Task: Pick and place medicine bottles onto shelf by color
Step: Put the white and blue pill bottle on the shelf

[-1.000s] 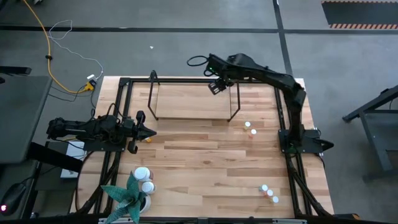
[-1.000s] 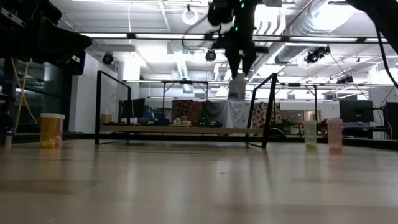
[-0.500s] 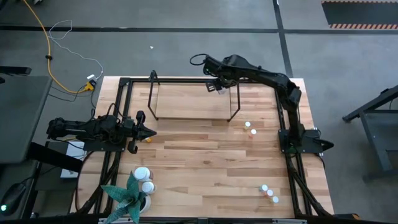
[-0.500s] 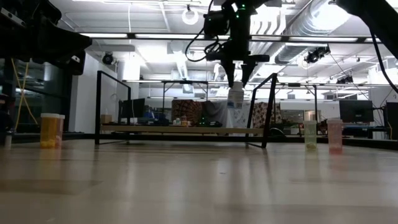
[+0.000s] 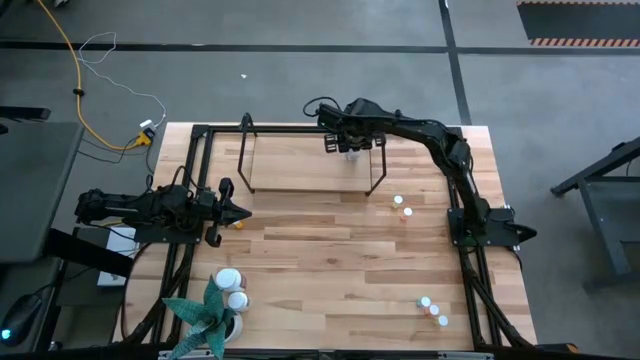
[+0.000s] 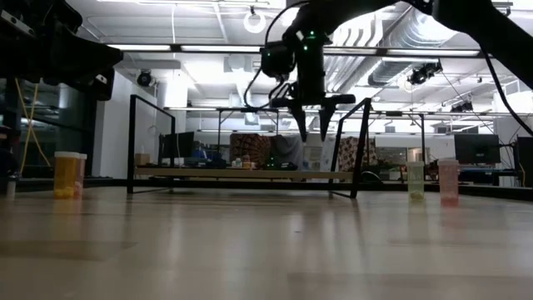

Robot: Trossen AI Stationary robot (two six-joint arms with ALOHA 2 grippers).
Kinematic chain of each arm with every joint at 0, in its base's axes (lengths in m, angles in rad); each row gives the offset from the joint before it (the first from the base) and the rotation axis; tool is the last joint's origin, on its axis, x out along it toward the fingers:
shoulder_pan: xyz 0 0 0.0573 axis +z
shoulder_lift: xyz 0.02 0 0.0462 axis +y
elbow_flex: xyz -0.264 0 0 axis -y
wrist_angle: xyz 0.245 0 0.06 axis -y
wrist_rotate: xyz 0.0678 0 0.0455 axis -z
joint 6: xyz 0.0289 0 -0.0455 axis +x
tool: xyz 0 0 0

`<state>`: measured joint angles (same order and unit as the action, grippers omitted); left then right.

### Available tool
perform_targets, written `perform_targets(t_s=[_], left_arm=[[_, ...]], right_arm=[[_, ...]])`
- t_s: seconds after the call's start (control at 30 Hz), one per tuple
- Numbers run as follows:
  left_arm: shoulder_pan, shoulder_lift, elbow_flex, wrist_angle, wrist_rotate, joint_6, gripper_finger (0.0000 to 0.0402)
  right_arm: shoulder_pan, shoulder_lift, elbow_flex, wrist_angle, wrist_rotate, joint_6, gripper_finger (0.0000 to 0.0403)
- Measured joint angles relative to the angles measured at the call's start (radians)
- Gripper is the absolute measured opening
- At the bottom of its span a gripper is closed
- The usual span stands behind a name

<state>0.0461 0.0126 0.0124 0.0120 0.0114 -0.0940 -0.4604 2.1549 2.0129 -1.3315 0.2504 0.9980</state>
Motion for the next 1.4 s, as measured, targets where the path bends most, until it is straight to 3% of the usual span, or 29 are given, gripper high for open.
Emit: perform_targets(t_s=[0.3,0.8,1.4], left_arm=[[0.0,0.0,0.0,0.0,0.0,0.0,0.0003],[0.0,0.0,0.0,0.0,0.0,0.0,0.0003],[0.0,0.0,0.0,0.0,0.0,0.0,0.0003]], right_arm=[[-0.019,0.003,0.0,-0.008,0.004,0.011,0.0155],[-0.015,0.009,0.001,0.011,0.008,-0.03,0.0213],[-0.024,-0.023,0.002,-0.003,0.031,-0.064,0.0216]])
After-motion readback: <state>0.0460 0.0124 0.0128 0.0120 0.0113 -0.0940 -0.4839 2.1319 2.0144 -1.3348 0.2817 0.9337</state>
